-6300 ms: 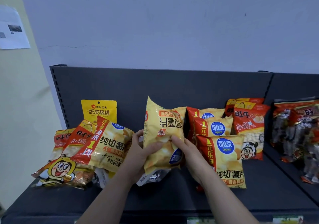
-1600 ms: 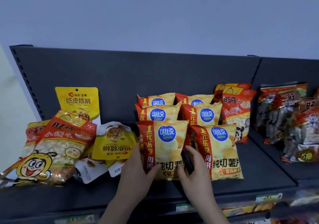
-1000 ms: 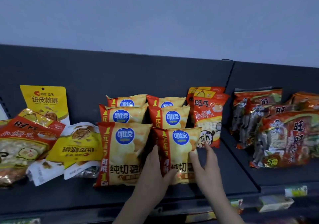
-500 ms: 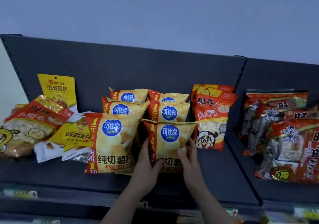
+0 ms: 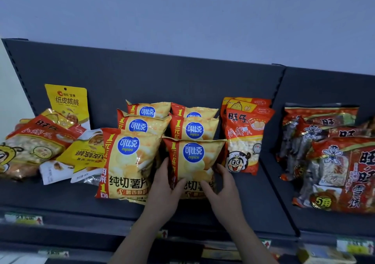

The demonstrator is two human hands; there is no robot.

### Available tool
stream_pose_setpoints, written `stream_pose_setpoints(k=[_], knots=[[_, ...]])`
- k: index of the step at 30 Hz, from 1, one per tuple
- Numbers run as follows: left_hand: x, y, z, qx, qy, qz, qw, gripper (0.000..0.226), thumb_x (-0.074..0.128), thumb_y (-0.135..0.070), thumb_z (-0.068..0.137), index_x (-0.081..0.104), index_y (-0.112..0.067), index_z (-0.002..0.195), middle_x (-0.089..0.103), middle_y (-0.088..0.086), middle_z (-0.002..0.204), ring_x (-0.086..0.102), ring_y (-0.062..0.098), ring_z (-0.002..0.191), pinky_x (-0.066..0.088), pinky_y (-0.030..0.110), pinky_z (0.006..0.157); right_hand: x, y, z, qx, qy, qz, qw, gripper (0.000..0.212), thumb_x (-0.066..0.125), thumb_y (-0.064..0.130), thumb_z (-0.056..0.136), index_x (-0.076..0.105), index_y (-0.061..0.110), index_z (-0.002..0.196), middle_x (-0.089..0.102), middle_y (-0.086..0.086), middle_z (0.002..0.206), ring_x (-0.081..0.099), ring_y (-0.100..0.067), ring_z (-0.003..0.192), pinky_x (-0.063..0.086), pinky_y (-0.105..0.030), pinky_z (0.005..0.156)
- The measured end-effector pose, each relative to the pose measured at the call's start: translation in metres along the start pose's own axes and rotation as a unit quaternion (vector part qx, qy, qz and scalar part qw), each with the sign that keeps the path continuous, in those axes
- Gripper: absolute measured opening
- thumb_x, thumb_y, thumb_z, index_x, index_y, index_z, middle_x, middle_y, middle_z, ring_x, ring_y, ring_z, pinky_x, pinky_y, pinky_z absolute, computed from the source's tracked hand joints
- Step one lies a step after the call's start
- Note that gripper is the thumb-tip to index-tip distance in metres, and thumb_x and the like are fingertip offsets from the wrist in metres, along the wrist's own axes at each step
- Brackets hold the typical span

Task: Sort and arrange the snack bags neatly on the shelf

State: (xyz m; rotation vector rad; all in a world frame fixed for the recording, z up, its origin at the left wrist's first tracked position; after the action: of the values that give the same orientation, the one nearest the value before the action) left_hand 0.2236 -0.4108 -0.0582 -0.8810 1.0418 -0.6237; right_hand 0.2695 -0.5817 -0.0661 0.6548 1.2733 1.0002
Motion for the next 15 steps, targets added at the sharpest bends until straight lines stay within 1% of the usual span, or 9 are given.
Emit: stream_pose_setpoints(k=[3, 5, 6, 8, 11, 13, 15], knots=[[-0.006, -0.009, -0.007, 0.025, -0.011, 0.079, 0.996, 0.072, 0.059, -0.032, 0.094, 0.019, -0.021, 0.153, 0.033, -0.003, 0.151, 0.033, 0.009, 0.136, 0.028, 0.018, 0.104, -0.014, 0.014, -0.004, -0.039, -0.007, -0.088, 0.995, 0.06, 0.066, 0.035, 0.089, 0.04, 0.022, 0.141, 0.043, 0.012, 0.135, 0.035, 0.002, 0.121, 0.032, -0.02, 0.102], [-0.014, -0.017, -0.013, 0.04, -0.019, 0.119, 0.992, 0.069, 0.055, -0.034, 0.096, 0.018, -0.02, 0.153, 0.03, -0.004, 0.152, 0.03, 0.008, 0.138, 0.024, 0.015, 0.102, -0.023, 0.024, -0.008, -0.059, 0.0, -0.142, 0.988, 0.058, 0.063, 0.038, 0.09, 0.042, 0.02, 0.14, 0.044, 0.009, 0.138, 0.035, -0.001, 0.123, 0.034, -0.023, 0.105], [-0.02, -0.022, -0.015, 0.051, -0.028, 0.136, 0.989, 0.066, 0.053, -0.035, 0.096, 0.02, -0.021, 0.152, 0.03, -0.005, 0.152, 0.03, 0.008, 0.138, 0.025, 0.015, 0.103, -0.028, 0.03, -0.01, -0.066, 0.006, -0.165, 0.984, 0.056, 0.062, 0.039, 0.09, 0.043, 0.02, 0.139, 0.044, 0.007, 0.138, 0.036, -0.003, 0.123, 0.034, -0.025, 0.106], [-0.034, -0.032, -0.021, 0.078, -0.046, 0.16, 0.983, 0.061, 0.052, -0.037, 0.096, 0.027, -0.024, 0.15, 0.036, -0.008, 0.149, 0.034, 0.006, 0.135, 0.03, 0.018, 0.106, -0.033, 0.044, -0.015, -0.083, 0.013, -0.197, 0.977, 0.052, 0.06, 0.039, 0.092, 0.046, 0.02, 0.138, 0.044, 0.006, 0.139, 0.037, -0.006, 0.125, 0.034, -0.026, 0.107], [-0.058, -0.041, -0.03, 0.093, -0.074, 0.184, 0.976, 0.054, 0.054, -0.037, 0.096, 0.037, -0.026, 0.146, 0.045, -0.013, 0.141, 0.043, 0.005, 0.128, 0.037, 0.018, 0.1, -0.028, 0.068, -0.021, -0.124, 0.015, -0.219, 0.968, 0.049, 0.06, 0.038, 0.092, 0.049, 0.021, 0.136, 0.047, 0.007, 0.138, 0.04, -0.009, 0.129, 0.036, -0.028, 0.108], [-0.076, -0.042, -0.036, 0.1, -0.088, 0.229, 0.964, 0.049, 0.062, -0.03, 0.092, 0.05, -0.022, 0.138, 0.056, -0.009, 0.131, 0.054, 0.013, 0.117, 0.042, 0.021, 0.091, -0.014, 0.086, -0.025, -0.156, 0.022, -0.227, 0.961, 0.046, 0.063, 0.034, 0.09, 0.054, 0.019, 0.133, 0.053, 0.005, 0.133, 0.046, -0.012, 0.125, 0.039, -0.03, 0.106], [-0.097, -0.033, -0.041, 0.105, -0.109, 0.269, 0.951, 0.045, 0.075, -0.022, 0.083, 0.061, -0.015, 0.126, 0.066, -0.001, 0.116, 0.064, 0.023, 0.101, 0.049, 0.028, 0.08, 0.002, 0.101, -0.028, -0.188, 0.025, -0.232, 0.954, 0.044, 0.068, 0.031, 0.086, 0.06, 0.015, 0.126, 0.06, 0.002, 0.124, 0.054, -0.018, 0.117, 0.045, -0.035, 0.1]])
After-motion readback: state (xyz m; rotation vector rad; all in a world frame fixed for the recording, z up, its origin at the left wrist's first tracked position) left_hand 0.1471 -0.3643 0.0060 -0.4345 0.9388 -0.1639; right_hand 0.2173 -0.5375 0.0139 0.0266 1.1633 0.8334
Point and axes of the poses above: each hand's wrist, its own z-axis towards the middle knuckle, its own x-axis out of the palm, y = z × x, the point moved 4 cm from there along z, towards the middle knuckle
